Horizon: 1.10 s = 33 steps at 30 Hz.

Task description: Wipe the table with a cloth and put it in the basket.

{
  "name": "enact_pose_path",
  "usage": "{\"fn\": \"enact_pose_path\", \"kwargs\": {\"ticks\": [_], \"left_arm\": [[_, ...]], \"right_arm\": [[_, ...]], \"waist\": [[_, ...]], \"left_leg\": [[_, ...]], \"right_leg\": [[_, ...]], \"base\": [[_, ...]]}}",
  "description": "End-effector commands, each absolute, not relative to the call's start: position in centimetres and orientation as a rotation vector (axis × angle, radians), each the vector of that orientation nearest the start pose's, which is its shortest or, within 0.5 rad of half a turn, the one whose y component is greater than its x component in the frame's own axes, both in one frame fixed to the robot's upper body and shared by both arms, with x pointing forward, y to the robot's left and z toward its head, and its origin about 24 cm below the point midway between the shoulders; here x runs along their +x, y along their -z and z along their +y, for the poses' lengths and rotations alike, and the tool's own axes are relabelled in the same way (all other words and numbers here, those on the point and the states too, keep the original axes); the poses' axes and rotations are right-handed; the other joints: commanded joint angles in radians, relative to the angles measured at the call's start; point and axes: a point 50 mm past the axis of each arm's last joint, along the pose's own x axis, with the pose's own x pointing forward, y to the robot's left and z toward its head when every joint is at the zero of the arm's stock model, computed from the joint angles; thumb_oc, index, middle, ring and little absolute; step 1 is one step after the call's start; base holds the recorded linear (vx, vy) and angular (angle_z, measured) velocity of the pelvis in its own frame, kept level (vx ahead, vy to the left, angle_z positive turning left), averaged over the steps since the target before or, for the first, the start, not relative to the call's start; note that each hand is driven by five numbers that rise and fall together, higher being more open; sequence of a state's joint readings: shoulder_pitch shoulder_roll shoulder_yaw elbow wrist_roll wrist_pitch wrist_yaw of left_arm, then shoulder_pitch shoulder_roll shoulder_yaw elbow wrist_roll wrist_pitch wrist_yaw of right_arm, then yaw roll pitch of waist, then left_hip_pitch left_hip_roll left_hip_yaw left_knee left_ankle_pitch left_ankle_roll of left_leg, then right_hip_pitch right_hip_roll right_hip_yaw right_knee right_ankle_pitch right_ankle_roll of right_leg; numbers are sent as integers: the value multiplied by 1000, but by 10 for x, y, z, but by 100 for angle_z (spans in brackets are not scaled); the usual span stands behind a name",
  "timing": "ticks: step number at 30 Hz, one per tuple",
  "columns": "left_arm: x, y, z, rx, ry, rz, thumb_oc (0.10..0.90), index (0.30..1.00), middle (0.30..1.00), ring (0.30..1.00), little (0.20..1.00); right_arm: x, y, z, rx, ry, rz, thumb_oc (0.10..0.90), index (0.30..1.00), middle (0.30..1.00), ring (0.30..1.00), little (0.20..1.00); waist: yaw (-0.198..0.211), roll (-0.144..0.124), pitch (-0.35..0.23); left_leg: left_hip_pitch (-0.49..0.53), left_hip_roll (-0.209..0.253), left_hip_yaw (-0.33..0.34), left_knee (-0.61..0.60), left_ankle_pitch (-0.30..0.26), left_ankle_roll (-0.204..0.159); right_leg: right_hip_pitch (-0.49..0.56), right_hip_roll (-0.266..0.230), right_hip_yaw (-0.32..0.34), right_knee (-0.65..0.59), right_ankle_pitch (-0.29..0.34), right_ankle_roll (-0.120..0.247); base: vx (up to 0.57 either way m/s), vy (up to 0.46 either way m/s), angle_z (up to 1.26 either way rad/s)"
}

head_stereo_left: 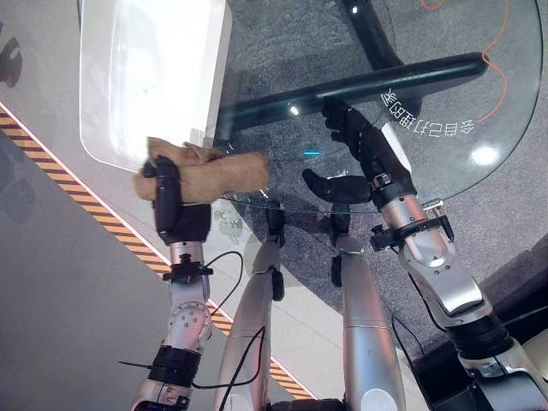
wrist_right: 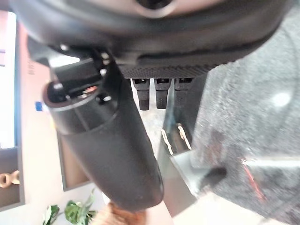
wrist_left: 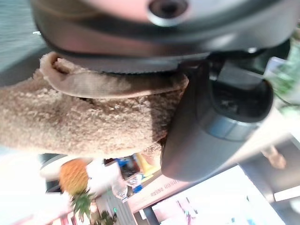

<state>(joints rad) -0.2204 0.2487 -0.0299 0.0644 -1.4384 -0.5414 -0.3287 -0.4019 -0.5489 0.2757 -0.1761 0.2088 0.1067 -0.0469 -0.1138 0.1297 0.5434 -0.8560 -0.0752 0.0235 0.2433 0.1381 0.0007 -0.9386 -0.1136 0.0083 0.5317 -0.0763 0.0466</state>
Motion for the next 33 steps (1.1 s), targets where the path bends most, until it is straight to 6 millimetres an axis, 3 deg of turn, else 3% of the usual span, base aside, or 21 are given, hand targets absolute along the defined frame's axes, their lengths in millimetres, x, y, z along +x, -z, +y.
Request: {"fn": "enact_pose_path", "kwargs": {"ticks": [1, 9, 14, 20, 33], "left_arm": [[248, -190, 244, -771, 33, -1102, 100, 300, 300, 300, 200], [236, -235, 271, -588, -293, -1296, 100, 300, 300, 300, 200], [244, -261, 276, -373, -532, -1293, 100, 300, 300, 300, 200], [270, -260, 298, -153, -793, -1140, 100, 300, 300, 300, 200], [308, -263, 312, 121, -923, -937, 100, 300, 300, 300, 200]], "right_arm": [[288, -181, -139, -376, -397, -403, 800, 900, 900, 900, 900], [297, -150, -147, -434, -416, -228, 800, 900, 900, 900, 900], [301, -144, -148, -469, -428, -162, 800, 900, 900, 900, 900], [305, -137, -157, -529, -448, -87, 800, 900, 900, 900, 900], [314, -131, -166, -515, -429, -55, 800, 900, 900, 900, 900]], "waist": [[-10, 58, -23], [-25, 79, -23], [-36, 89, -23], [-58, 95, -23], [-69, 62, -23]], "left_leg": [[2, 18, -14, 86, -70, -38], [1, 12, 5, 102, -79, -51], [-9, 7, 16, 112, -82, -56], [-54, 18, 38, 153, -97, -65], [-174, 26, 45, 236, -139, -64]], "right_leg": [[7, 31, 57, -103, 80, 34], [-8, 34, 94, -82, 55, 25], [-23, 34, 114, -74, 51, 20], [-73, 21, 137, -45, 43, 25], [-179, 7, 151, -23, 61, 49]], "base": [[34, 100, -2], [51, 121, -8], [50, 105, -1], [66, 121, 2], [45, 35, 2]]}}
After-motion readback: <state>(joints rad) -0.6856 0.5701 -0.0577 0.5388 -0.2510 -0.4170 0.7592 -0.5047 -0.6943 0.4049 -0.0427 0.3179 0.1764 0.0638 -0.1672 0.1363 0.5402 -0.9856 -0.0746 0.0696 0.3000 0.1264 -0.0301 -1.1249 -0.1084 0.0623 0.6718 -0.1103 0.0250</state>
